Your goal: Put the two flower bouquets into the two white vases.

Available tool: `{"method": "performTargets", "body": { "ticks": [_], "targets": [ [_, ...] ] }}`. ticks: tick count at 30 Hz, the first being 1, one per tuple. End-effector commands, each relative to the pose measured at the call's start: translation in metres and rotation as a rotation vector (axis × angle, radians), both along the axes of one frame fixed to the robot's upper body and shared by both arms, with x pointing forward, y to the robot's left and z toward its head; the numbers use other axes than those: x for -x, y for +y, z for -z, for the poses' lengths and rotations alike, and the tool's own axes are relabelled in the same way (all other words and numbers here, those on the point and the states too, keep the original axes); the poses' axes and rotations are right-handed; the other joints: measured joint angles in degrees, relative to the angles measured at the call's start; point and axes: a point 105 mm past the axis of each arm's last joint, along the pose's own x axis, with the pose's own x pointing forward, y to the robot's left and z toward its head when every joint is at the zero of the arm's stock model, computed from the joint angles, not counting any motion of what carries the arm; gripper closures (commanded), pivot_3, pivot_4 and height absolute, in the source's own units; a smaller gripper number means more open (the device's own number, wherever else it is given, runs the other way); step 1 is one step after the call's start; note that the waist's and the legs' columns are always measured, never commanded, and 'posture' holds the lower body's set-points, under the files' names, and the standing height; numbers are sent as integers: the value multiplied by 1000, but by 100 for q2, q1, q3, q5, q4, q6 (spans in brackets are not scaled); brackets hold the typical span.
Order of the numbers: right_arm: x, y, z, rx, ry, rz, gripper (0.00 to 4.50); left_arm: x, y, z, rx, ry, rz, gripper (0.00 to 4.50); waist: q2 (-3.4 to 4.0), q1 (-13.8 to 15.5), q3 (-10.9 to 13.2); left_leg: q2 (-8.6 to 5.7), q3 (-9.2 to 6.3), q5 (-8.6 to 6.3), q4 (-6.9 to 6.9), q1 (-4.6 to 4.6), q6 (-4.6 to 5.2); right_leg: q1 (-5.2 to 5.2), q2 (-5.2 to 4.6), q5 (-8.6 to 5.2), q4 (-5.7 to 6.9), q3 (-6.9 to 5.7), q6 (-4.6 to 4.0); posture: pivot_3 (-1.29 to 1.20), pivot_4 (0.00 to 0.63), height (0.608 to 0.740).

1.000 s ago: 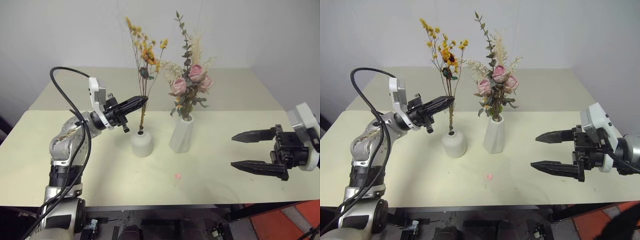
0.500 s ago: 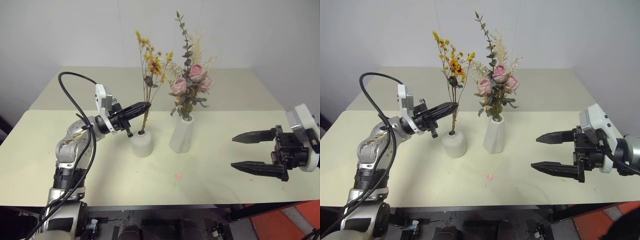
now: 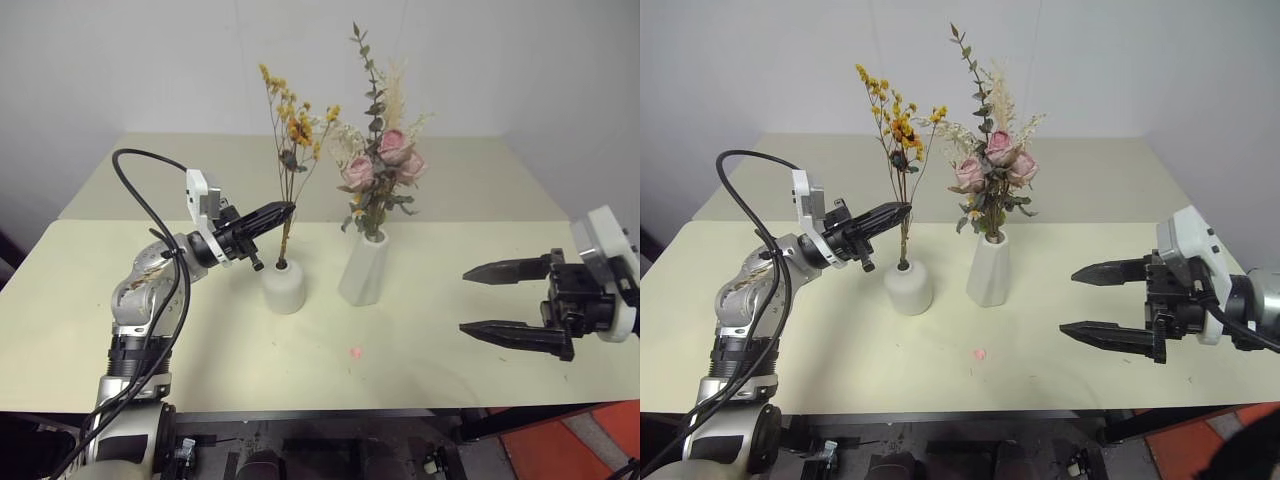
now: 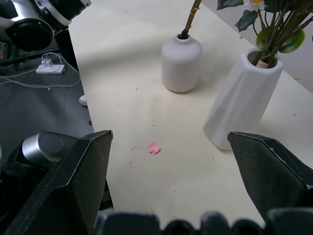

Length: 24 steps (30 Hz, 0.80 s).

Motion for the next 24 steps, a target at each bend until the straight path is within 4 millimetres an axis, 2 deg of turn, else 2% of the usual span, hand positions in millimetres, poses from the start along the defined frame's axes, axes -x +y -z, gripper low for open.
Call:
{"method": "performTargets", "body": {
  "ticks": [1, 5, 8, 11, 16, 20, 24],
  "targets": [
    [2, 2, -9, 0, -51, -7, 0, 4, 1, -3, 5, -21, 0, 4478, 0, -2, 0, 0, 0, 0, -1, 0, 0, 0, 0, 0, -1, 0, 0, 0, 150, 740],
    [0, 2, -11, -4, -59, 3, 0, 1, -3, 3, -12, -3, -5, 4478, 0, 2, 0, 0, 0, 0, 0, 0, 0, 0, 0, 0, 1, 0, 0, 0, 150, 740],
    [0, 1, -10, -5, -59, 7, 0, 1, -4, 7, -46, 38, -1, 3888, 0, 2, 0, 0, 0, 0, 0, 0, 0, 1, 0, -1, 0, 0, 2, 0, 150, 740],
    [0, 1, -10, -4, -58, 9, 0, 5, 2, 8, -56, 72, -2, 2993, 0, -9, 0, 1, 0, 0, -1, -2, 1, -2, 0, -1, -1, 0, 2, 0, 150, 740],
    [-1, 0, -5, 11, -57, 19, 0, 20, 32, 2, -43, 115, -56, 1460, 0, -45, 1, 7, 1, -1, -7, 1, 1, -6, 4, -5, 1, 1, 7, 0, 150, 740],
    [-4, -2, -2, 7, -53, 28, 0, 42, 61, 0, -106, 101, -129, 192, 1, -27, 1, 8, 1, -1, -7, 4, 1, -5, 2, -16, 2, 0, 21, 0, 150, 740],
    [-7, -5, 3, 2, -39, 33, 0, 59, 72, 0, -207, 84, -111, 92, 0, 6, 1, 8, 2, -1, -8, 3, 1, -7, 2, -17, 2, -1, 20, 0, 150, 740]
  ]
}}
